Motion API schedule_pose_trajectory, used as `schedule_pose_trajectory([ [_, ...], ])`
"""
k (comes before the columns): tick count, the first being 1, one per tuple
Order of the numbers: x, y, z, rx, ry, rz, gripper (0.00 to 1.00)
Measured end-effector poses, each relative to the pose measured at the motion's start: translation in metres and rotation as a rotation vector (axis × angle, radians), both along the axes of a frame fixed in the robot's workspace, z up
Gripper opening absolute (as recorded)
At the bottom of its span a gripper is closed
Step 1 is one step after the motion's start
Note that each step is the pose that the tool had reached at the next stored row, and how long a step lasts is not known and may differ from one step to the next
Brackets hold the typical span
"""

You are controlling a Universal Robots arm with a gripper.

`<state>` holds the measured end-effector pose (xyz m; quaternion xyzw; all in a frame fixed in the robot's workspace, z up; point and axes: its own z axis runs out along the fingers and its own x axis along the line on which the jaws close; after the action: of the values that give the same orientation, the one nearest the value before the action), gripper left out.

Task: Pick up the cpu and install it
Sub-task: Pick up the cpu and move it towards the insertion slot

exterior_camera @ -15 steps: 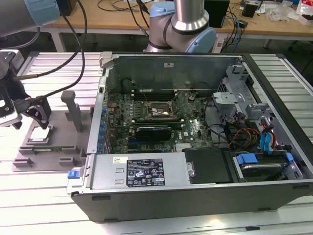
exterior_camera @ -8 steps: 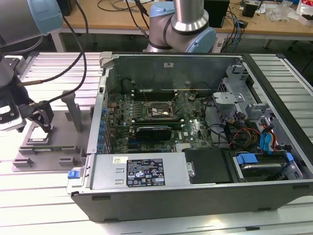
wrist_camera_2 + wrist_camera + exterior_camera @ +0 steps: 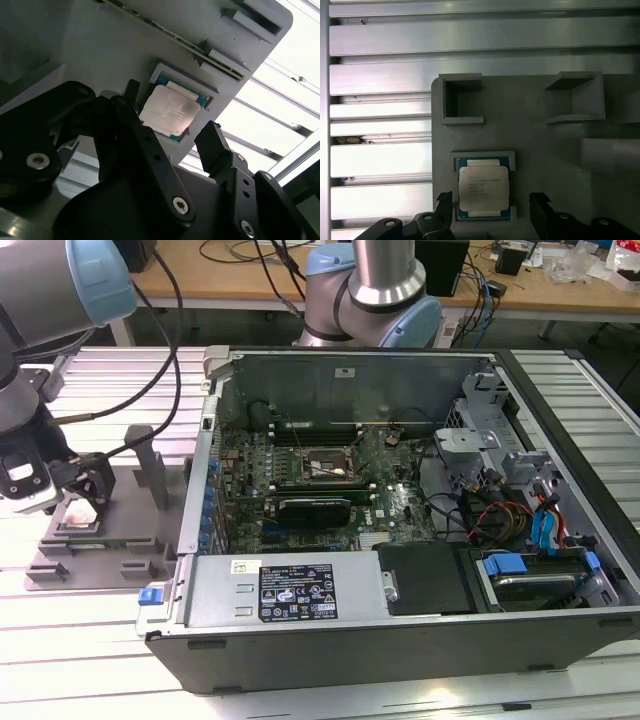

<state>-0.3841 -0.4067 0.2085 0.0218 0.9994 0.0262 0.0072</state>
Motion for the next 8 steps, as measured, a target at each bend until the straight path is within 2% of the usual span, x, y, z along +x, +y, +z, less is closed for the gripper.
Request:
schedule_pose_trajectory([
  [2,0.0,0.001,-0.003,-0.0002,0.0002,0.004,0.72],
  [5,-0.0001,0.0025,-0.011,-0.0014,0.0002,0.017,0.72],
  [8,0.0,0.004,-0.0131,-0.0013,0.0001,0.023,0.72],
])
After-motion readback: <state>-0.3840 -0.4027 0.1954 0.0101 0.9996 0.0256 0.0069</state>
